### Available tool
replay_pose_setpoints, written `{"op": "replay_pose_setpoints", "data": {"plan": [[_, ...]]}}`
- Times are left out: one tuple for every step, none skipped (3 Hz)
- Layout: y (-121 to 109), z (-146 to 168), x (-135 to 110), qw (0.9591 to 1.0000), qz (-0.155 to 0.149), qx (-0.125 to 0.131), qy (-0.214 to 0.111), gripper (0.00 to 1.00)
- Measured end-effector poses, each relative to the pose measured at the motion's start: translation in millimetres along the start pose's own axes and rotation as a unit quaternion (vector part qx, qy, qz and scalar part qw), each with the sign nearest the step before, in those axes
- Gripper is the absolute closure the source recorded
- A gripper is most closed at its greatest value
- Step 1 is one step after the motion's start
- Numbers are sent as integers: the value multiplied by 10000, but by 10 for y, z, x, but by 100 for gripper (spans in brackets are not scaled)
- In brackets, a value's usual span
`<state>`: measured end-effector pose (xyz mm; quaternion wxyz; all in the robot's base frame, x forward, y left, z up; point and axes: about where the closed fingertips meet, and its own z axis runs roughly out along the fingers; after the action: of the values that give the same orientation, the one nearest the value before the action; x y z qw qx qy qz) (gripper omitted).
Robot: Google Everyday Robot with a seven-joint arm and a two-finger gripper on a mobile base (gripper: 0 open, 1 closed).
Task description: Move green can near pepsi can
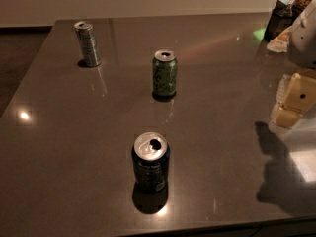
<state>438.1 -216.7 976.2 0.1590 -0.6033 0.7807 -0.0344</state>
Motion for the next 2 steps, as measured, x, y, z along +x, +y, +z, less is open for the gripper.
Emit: {"op": "replay_pose_setpoints", "data": {"plan": [[-3, 4, -3, 10000, 5, -2, -4, 0], [-148, 199, -174, 9995, 230, -120, -201, 0]]}}
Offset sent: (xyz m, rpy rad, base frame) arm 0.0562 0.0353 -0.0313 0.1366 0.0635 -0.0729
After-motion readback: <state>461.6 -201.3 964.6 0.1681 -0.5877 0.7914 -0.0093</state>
